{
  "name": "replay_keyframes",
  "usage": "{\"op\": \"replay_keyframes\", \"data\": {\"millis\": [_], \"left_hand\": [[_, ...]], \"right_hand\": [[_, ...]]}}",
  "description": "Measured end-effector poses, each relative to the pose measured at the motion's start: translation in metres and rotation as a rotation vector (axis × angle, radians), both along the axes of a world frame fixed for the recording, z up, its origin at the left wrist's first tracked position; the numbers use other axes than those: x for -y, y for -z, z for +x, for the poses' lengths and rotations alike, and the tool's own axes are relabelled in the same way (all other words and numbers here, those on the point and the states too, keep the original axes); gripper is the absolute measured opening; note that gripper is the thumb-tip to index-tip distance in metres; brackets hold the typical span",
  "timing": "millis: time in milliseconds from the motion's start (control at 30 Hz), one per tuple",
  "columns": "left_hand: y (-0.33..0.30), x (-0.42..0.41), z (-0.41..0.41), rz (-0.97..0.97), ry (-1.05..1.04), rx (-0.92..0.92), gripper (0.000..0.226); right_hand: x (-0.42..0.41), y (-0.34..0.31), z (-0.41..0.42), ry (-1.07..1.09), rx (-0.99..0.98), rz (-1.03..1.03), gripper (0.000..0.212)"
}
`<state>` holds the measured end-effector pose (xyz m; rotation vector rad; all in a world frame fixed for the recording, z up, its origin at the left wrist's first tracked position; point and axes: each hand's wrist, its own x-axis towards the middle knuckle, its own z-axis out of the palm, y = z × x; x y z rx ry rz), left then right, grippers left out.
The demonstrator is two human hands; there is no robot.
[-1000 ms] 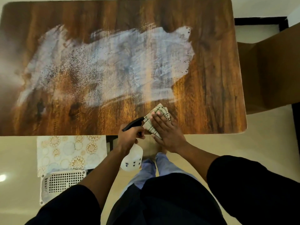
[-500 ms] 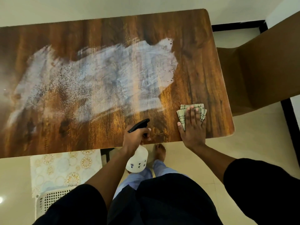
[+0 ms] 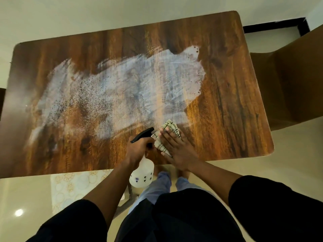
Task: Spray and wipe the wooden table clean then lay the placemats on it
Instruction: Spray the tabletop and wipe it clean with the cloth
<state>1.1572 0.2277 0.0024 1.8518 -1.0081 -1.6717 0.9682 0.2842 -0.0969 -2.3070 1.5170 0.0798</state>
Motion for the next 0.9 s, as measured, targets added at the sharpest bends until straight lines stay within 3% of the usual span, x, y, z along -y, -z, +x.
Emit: {"op": "replay_keyframes", "data": {"millis": [67,200,300,333,467,533,733,800,900], "left_hand": [[0.000,0.009,0.008,0.034,0.037,-0.002,0.016],[-0.004,0.026,0.018,0.057,0.044,-0.003,0.033],[-0.010,0.041,0.024,0.049,0.018,0.001,0.015],[-0.011,0.046,0.026,0.044,0.015,-0.003,0.019],[-0.014,0.068,0.034,0.029,-0.015,-0.066,0.039],[-0.015,0.078,0.037,0.020,-0.032,-0.088,0.039],[-0.015,0.100,0.051,0.090,-0.070,-0.056,0.039],[-0.012,0.105,0.053,0.110,-0.047,-0.062,0.019],[-0.011,0.107,0.049,0.111,0.007,-0.056,0.013]], "right_hand": [[0.018,-0.002,-0.023,0.035,-0.042,0.028,0.074],[0.065,-0.012,-0.075,0.422,-0.120,0.103,0.082],[0.095,-0.016,-0.111,0.706,-0.076,0.153,0.079],[0.102,-0.017,-0.117,0.772,-0.074,0.174,0.078],[0.114,-0.016,-0.079,0.914,-0.103,0.185,0.079],[0.109,-0.017,-0.041,0.839,-0.111,0.164,0.078],[0.063,-0.025,0.075,0.205,-0.002,0.180,0.074],[0.051,-0.020,0.085,0.102,-0.009,0.160,0.074],[0.054,-0.020,0.069,0.054,-0.041,0.147,0.073]]}}
